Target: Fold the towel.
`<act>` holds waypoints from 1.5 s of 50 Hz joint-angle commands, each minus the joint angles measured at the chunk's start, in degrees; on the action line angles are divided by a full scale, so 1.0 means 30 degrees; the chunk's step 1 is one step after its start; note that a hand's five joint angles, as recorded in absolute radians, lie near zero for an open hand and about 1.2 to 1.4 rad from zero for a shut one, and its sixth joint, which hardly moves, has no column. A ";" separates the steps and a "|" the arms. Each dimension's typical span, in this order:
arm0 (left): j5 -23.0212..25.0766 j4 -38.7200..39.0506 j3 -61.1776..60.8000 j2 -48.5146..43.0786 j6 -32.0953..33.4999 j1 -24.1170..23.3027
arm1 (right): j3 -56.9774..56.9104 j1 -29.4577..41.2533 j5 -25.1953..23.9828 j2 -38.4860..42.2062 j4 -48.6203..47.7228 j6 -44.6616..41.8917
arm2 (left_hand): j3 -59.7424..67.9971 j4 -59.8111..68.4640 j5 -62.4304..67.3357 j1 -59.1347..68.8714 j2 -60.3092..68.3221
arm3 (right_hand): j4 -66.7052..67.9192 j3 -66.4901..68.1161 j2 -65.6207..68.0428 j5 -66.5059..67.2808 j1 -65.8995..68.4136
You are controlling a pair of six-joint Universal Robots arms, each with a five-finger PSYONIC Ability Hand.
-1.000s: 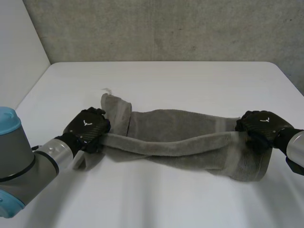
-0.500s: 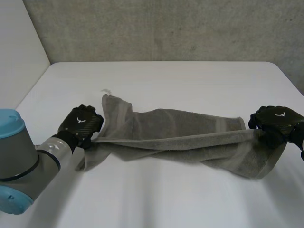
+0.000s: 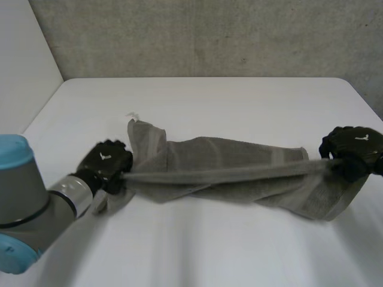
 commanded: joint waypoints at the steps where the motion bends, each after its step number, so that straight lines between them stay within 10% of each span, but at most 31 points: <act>1: 0.0827 -0.1262 0.0191 0.4623 0.0060 0.0552 | -0.1007 -0.0746 -0.0627 -0.2554 0.1627 -0.0644 | -0.0924 -0.1038 0.1506 0.2475 0.1539 | -0.1455 -0.0889 0.1667 0.1261 0.1428; 10: 0.2966 -0.3255 0.2824 0.9526 -0.0086 0.0874 | -0.2416 -0.0630 -0.2153 -0.4846 0.2334 -0.0410 | -0.0924 -0.1038 0.1506 0.2475 0.1539 | -0.1455 -0.0889 0.1667 0.1261 0.1428; 34: 0.3408 -0.3055 0.4380 0.5377 0.1286 0.1901 | -0.5433 0.0103 -0.1538 -0.1770 0.0957 -0.0527 | -0.0924 -0.1038 0.1506 0.2475 0.1539 | -0.1455 -0.0889 0.1667 0.1261 0.1428; 47: 0.3174 -0.1617 1.2175 -0.3568 0.3810 0.1168 | -1.0589 0.4790 0.3384 0.5320 -0.5195 -0.1670 | -0.0924 -0.1038 0.1506 0.2475 0.1539 | -0.1455 -0.0889 0.1667 0.1261 0.1428; 56: 0.2002 0.1718 1.7943 -0.3018 -0.0513 0.0845 | -1.6680 0.5378 0.5671 0.4942 -0.8272 0.2654 | -0.0924 -0.1038 0.1506 0.2475 0.1539 | -0.1455 -0.0889 0.1667 0.1261 0.1428; 75: 0.5254 0.2250 0.8436 -0.0904 -0.2375 0.2398 | -0.5794 0.4675 0.3882 0.3096 -0.7305 0.1732 | -0.0924 -0.1038 0.1506 0.2475 0.1539 | -0.1455 -0.0889 0.1667 0.1261 0.1428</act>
